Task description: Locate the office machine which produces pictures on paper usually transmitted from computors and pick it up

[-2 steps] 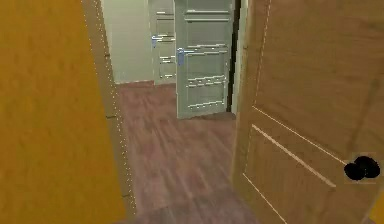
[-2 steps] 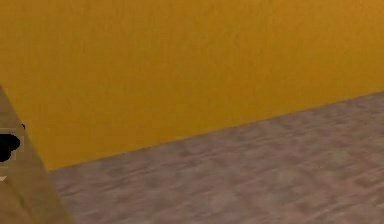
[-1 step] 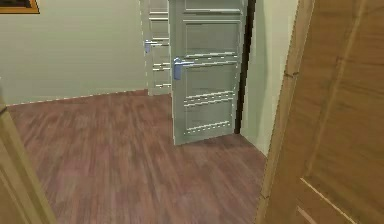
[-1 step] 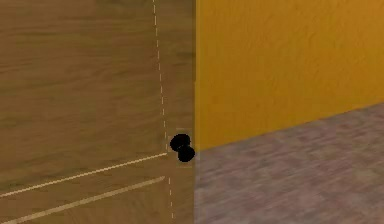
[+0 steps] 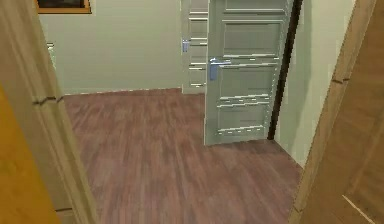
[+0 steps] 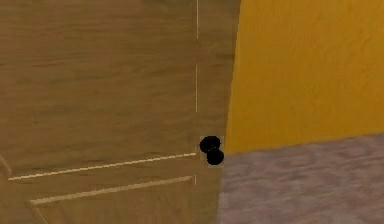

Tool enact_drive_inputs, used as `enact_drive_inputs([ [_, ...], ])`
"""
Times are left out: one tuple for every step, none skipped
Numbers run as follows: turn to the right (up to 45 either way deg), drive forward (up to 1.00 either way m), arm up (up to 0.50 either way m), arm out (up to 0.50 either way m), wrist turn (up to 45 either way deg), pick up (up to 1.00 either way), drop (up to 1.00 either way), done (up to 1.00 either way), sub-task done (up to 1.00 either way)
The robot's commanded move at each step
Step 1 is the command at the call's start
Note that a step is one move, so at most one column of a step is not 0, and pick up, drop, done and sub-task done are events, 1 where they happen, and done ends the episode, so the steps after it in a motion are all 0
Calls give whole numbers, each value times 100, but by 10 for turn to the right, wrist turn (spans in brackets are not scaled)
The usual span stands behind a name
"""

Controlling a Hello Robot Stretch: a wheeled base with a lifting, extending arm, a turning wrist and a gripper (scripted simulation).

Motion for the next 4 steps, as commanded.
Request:
enact_drive_inputs([
  [0,45,0,0,0,0,0,0,0],
  [-60,0,0,0,0,0,0,0,0],
  [0,100,0,0,0,0,0,0,0],
  [-30,0,0,0,0,0,0,0,0],
])
